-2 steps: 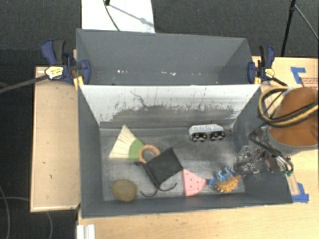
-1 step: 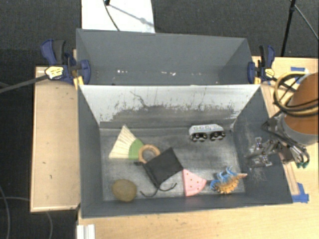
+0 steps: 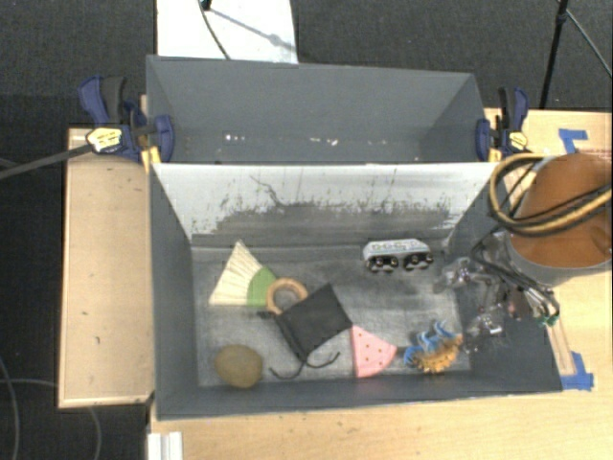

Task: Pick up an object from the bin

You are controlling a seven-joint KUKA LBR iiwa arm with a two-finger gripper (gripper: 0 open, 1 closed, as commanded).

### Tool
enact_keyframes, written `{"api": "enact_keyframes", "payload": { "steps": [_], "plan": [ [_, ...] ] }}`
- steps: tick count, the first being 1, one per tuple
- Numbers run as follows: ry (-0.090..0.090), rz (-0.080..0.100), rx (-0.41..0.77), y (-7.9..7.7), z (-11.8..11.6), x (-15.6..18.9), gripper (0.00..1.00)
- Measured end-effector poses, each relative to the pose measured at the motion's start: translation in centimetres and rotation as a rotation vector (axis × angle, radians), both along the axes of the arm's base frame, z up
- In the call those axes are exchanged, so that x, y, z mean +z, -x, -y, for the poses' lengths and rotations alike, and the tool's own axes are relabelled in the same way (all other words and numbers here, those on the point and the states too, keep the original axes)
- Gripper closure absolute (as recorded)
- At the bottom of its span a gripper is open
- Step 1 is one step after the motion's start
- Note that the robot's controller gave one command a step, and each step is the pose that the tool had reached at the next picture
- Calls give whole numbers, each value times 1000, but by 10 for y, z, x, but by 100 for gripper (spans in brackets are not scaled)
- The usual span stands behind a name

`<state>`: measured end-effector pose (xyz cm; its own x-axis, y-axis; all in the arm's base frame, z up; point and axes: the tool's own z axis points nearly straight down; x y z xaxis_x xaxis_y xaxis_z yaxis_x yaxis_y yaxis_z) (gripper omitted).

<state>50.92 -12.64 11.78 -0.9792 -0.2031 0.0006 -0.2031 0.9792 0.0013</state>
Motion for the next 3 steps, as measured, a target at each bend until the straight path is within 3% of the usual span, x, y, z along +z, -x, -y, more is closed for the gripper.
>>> {"api": "enact_keyframes", "payload": {
  "steps": [1, 2, 3],
  "plan": [
    [1, 4, 1, 0, 0, 3, 0],
    [5, 16, 254, 27, -2, -44, 100],
    [5, 16, 255, 27, -2, -44, 100]
  ]
}}
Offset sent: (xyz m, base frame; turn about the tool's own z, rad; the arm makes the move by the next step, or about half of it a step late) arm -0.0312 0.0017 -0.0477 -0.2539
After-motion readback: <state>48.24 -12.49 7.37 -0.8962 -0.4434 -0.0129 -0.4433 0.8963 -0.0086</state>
